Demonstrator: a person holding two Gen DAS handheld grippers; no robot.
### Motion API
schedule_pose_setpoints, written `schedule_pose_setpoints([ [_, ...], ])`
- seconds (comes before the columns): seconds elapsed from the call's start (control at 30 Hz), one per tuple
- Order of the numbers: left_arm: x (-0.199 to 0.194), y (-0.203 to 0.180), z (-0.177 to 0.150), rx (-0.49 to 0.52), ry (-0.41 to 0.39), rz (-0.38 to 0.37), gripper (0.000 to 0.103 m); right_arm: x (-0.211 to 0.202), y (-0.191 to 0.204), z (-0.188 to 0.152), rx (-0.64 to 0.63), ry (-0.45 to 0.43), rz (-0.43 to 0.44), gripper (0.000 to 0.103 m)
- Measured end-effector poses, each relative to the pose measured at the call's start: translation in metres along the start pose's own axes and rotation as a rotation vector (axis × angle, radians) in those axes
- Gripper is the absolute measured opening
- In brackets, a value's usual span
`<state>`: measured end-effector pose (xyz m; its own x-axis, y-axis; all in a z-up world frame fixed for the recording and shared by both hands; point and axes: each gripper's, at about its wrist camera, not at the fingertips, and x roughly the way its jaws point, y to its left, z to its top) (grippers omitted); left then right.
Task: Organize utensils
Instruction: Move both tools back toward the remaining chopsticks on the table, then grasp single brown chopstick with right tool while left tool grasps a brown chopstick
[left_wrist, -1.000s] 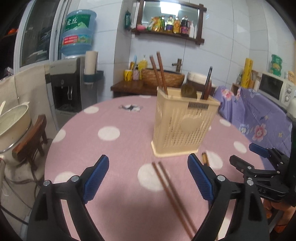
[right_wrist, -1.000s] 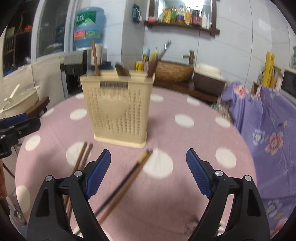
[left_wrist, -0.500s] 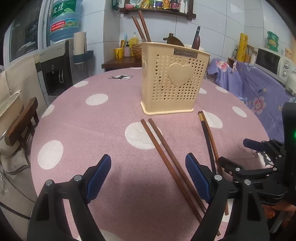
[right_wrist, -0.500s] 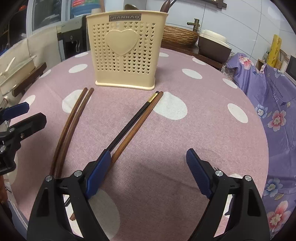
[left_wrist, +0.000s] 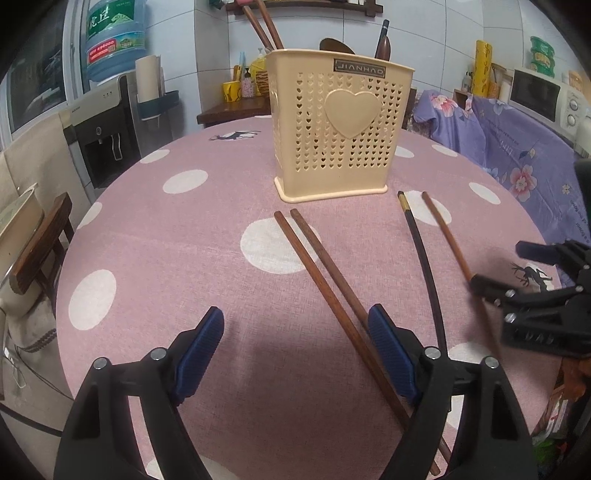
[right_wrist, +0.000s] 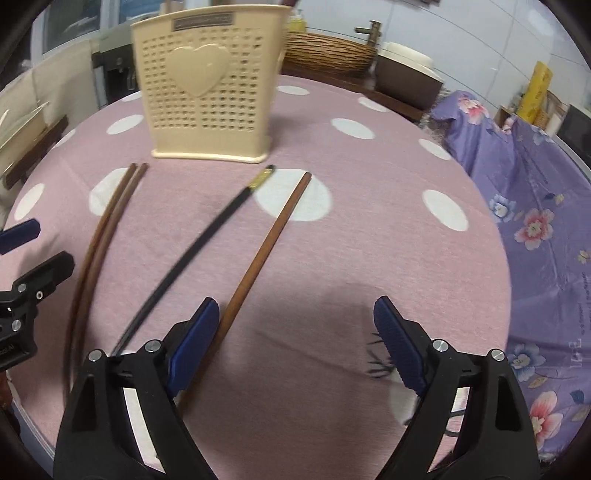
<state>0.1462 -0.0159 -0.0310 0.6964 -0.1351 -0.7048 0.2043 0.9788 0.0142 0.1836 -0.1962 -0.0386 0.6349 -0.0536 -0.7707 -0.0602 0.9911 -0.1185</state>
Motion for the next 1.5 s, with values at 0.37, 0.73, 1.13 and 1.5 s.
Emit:
schedule_pose_setpoints([
  [0.37, 0.006, -0.012, 0.0, 0.025, 0.042, 0.014, 0.055, -0.012, -0.004, 0.0, 0.08, -0.057, 0.045, 0.097],
  [0.73, 0.01, -0.018, 0.001, 0.042, 0.072, -0.004, 0.043, -0.017, -0.001, 0.002, 0.062, -0.073, 0.021, 0.097],
  [1.13, 0.002, 0.032, 0.008, -0.106, 0.051, 0.0, 0.043, 0.004, -0.019, 0.005, 0.159, 0.043, 0.107, 0.097],
  [1.5, 0.021, 0.045, 0.022, -0.227, 0.065, -0.032, 0.049, 0.014, -0.019, 0.028, 0.203, 0.026, 0.146, 0.07],
])
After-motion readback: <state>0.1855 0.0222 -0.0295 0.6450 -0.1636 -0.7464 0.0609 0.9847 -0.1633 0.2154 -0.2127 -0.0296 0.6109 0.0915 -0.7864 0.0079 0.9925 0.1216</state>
